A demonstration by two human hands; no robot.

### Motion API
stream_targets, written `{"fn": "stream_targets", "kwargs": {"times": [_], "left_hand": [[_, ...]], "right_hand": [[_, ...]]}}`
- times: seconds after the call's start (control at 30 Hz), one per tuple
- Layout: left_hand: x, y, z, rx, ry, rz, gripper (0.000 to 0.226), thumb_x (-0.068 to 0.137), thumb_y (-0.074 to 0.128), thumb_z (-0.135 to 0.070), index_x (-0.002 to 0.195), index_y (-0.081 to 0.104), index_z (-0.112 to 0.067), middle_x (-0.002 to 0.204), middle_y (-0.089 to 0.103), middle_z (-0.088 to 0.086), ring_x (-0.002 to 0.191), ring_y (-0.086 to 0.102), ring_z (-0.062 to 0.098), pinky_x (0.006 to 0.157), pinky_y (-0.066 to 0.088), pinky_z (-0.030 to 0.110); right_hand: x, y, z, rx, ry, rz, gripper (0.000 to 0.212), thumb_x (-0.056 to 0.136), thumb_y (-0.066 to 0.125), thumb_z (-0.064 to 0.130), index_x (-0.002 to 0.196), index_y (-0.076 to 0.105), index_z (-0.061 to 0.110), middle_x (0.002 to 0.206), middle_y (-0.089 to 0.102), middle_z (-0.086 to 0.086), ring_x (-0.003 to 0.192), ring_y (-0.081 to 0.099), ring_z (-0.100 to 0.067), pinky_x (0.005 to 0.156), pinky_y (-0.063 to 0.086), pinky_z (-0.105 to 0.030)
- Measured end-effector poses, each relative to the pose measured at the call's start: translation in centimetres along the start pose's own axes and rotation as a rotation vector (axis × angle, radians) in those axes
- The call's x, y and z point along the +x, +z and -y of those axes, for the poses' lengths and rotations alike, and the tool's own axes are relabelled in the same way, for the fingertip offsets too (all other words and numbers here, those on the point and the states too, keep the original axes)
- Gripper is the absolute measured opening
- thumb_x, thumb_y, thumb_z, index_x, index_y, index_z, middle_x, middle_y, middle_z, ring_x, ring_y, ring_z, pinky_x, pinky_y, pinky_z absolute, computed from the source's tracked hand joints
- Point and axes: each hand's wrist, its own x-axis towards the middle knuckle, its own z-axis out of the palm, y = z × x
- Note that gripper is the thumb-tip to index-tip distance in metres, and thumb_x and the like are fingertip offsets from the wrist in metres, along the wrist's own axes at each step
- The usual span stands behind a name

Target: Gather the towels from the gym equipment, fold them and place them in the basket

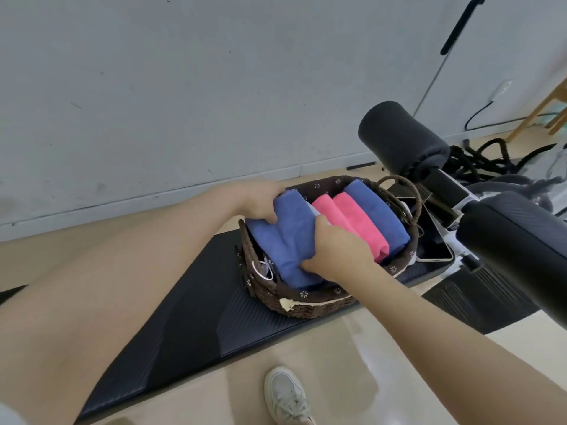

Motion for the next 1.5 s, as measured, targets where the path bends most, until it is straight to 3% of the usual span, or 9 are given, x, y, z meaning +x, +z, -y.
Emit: {"fn": "stream_targets", "kwargs": {"times": [0.13,0.23,0.33,0.63,0.87,1.0,1.23,1.33,1.5], "left_hand": [[1.5,1.4,-0.9,0.379,0.059,-0.076,0.019,0.083,0.05,-0.015,0.102,0.049,-0.015,0.092,0.049,0.003,0.093,0.045,0.022,0.074,0.028,0.031],[1.7,1.9,-0.4,0.472,0.118,-0.117,0.027,0.083,0.053,-0.022,0.108,0.043,-0.016,0.084,0.043,-0.001,0.104,0.048,0.026,0.08,0.032,0.033],[1.2,1.6,-0.3,0.514,0.168,-0.151,0.044,0.079,0.062,-0.025,0.115,0.041,-0.011,0.103,0.056,0.006,0.103,0.052,0.028,0.078,0.032,0.031],[0.0,1.3,-1.0,0.644,0.073,-0.208,0.012,0.082,0.056,-0.024,0.09,0.057,-0.016,0.1,0.064,0.005,0.098,0.057,0.027,0.074,0.035,0.03],[-0.4,2.6,-1.8,0.7,0.107,0.393,0.035,0.095,0.038,-0.011,0.125,0.056,-0.014,0.124,0.058,0.006,0.108,0.052,0.026,0.078,0.032,0.027],[0.1,3.6,-2.3,0.779,0.04,0.574,0.035,0.098,0.037,-0.011,0.131,0.048,-0.003,0.114,0.052,0.007,0.082,0.053,0.021,0.07,0.042,0.028],[-2.6,2.5,-4.2,0.53,0.177,-0.185,0.049,0.081,0.062,-0.03,0.123,0.044,-0.014,0.124,0.048,0.008,0.111,0.049,0.026,0.078,0.042,0.033],[-2.6,3.7,-4.3,0.559,0.188,-0.109,0.1,0.071,0.073,-0.04,0.147,0.011,-0.021,0.15,0.023,0.004,0.134,0.031,0.024,0.098,0.041,0.039],[-2.4,6.2,-5.5,0.578,0.171,-0.112,0.085,0.075,0.069,-0.029,0.143,0.02,-0.013,0.138,0.036,0.006,0.128,0.035,0.024,0.071,0.042,0.035]], "right_hand": [[-1.1,1.3,0.3,-0.244,-0.059,-0.254,0.082,0.083,0.062,0.028,0.148,0.014,0.017,0.128,0.049,-0.009,0.107,0.058,-0.029,0.077,0.044,-0.035],[-1.2,1.6,-0.4,-0.464,-0.592,-0.633,0.035,0.066,0.061,0.022,0.101,0.064,0.023,0.109,0.063,-0.005,0.096,0.063,-0.026,0.081,0.037,-0.035],[-0.1,1.6,-1.8,-0.509,-0.875,-0.41,0.018,0.057,0.074,0.03,0.074,0.071,0.026,0.092,0.072,0.004,0.096,0.067,-0.022,0.088,0.04,-0.035],[0.6,2.3,0.1,-0.691,-0.708,-0.113,0.035,0.096,0.033,0.018,0.114,0.063,0.022,0.123,0.06,0.007,0.125,0.035,-0.023,0.101,0.023,-0.037],[-0.8,1.6,-2.4,0.125,-0.621,-0.336,0.026,0.074,0.052,0.022,0.09,0.071,0.012,0.102,0.071,-0.007,0.096,0.064,-0.029,0.082,0.052,-0.043],[-2.4,2.3,-3.2,0.107,-0.366,-0.295,0.065,0.081,0.066,0.029,0.139,0.037,0.018,0.145,0.039,-0.004,0.129,0.041,-0.025,0.101,0.037,-0.036],[-2.9,1.4,-3.4,0.255,0.009,-0.206,0.11,0.074,0.049,0.074,0.15,-0.002,0.013,0.159,0.0,-0.011,0.147,0.0,-0.027,0.118,0.003,-0.047],[-2.9,1.5,-4.0,0.178,0.119,-0.156,0.115,0.07,0.041,0.081,0.149,0.002,0.007,0.158,0.005,-0.014,0.146,0.004,-0.029,0.118,0.005,-0.047],[-1.8,1.8,-3.5,0.227,0.017,-0.068,0.102,0.082,0.053,0.058,0.149,-0.002,0.006,0.156,0.008,-0.018,0.145,0.009,-0.032,0.117,0.012,-0.045]]}}
